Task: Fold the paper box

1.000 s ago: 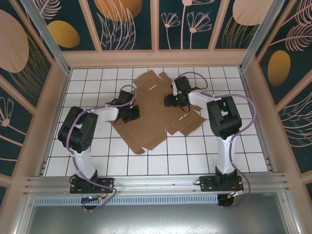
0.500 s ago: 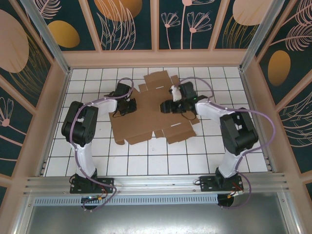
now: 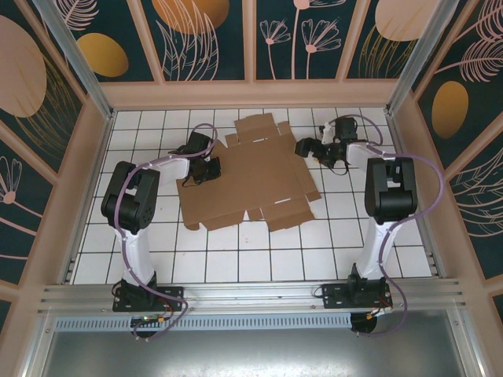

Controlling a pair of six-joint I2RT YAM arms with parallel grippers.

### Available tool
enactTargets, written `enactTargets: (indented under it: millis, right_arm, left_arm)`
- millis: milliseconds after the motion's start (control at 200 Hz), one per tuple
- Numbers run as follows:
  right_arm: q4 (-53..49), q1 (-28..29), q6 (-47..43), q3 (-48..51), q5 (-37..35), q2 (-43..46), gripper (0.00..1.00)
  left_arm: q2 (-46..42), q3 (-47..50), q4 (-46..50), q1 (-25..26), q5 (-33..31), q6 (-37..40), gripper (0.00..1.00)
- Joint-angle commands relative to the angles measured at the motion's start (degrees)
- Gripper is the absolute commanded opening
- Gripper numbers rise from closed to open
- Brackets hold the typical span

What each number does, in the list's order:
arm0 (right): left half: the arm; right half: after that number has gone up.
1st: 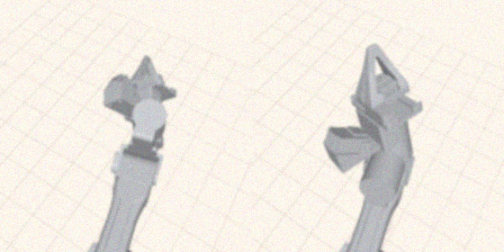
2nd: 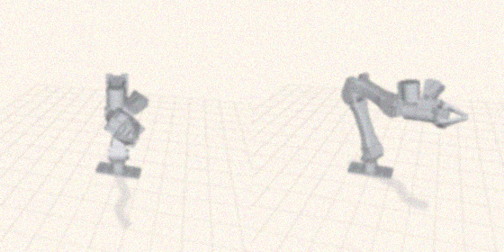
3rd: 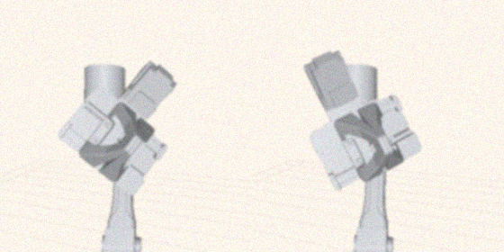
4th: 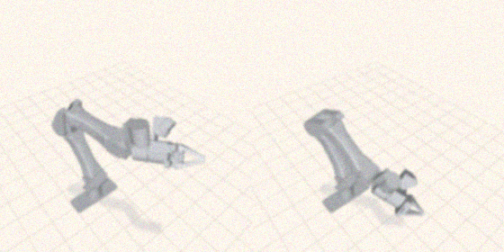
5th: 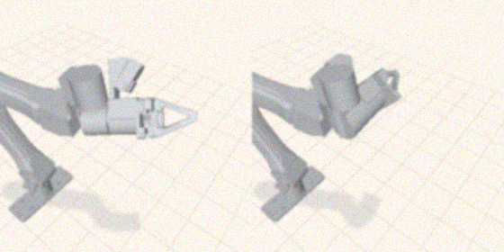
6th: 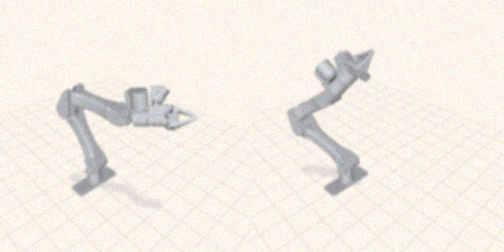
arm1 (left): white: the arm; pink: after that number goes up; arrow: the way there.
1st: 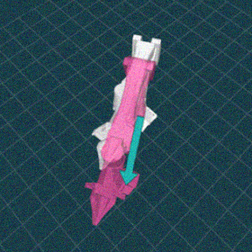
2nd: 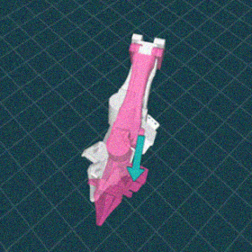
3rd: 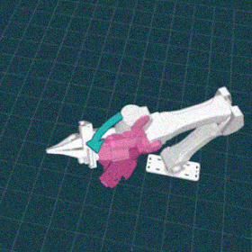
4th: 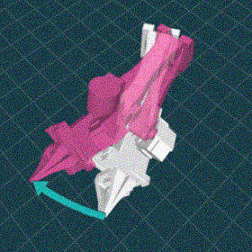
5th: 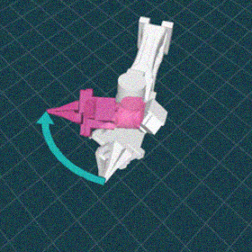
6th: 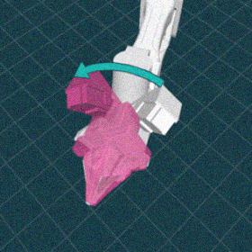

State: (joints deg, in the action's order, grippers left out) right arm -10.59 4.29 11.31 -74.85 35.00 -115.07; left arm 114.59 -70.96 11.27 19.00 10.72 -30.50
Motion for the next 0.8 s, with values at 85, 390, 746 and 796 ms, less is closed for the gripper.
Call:
enactTargets:
  millis: [85, 390, 746, 796]
  right_arm:
    - [-2.61, -1.17, -2.41, -2.16, 11.55, -5.62, 0.9]
    - [-2.15, 0.17, -0.92, -3.01, 21.88, -11.83, 0.86]
    - [5.71, -0.5, 5.52, -0.58, 31.9, -12.86, 0.73]
    - [5.44, -0.71, 5.39, -0.58, 31.3, -12.77, 0.69]
  left_arm:
    - [1.27, 1.69, -2.75, -0.88, 7.4, 2.38, 0.0]
    - [1.84, 3.02, -5.47, -1.4, 14.71, 2.57, 0.0]
    - [2.48, 2.9, -4.85, -1.42, 14.29, 3.16, 0.0]
    - [2.36, 2.84, -4.68, -1.42, 14.03, 3.21, 0.0]
